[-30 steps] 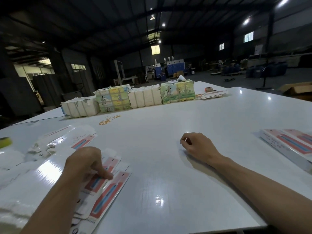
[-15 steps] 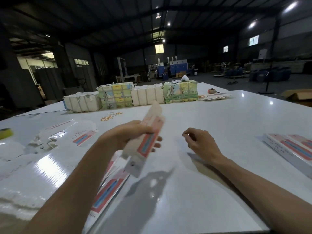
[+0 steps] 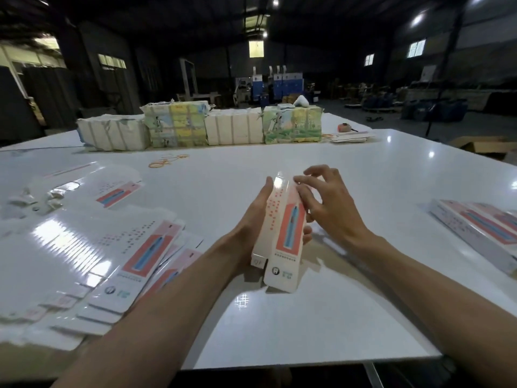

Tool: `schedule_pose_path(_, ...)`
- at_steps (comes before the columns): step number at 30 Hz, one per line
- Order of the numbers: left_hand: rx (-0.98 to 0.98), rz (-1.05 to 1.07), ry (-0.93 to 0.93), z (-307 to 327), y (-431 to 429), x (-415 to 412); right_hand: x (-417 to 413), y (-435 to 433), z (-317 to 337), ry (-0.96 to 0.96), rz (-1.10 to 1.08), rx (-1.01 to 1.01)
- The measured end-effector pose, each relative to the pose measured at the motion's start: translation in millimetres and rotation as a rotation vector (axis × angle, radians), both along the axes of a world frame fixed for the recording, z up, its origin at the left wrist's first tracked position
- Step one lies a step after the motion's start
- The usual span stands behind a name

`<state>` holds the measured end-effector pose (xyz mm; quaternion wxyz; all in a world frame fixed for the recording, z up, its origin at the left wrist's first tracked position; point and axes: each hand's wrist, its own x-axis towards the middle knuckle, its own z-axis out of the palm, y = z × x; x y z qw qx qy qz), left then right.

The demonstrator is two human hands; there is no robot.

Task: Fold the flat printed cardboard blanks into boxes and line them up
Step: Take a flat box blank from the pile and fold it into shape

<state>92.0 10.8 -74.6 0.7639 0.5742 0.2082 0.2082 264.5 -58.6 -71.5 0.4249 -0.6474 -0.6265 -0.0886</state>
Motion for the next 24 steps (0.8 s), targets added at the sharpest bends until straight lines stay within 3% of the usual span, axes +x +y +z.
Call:
schedule_pose_path(5,-0.018,-0.001,0.046,0.6,-1.4,0.7,3.6,-0.9,6.2,0.089,0.054,0.063)
schedule_pose_path(15,0.061,-0.109,0.041,9.3,1.5,1.6,0.9,-3.3,24.7,0.546,0.171,0.065)
schedule_pose_path(20,0.077,-0.191,0.015,15.7,-4.2,3.6,2.3,-9.4,27.4,0.792,0.343,0.076)
schedule_pose_path(24,0.056,-0.215,-0.005,14.6,-5.4,5.2,1.4,-11.4,27.2,0.87,0.411,0.076)
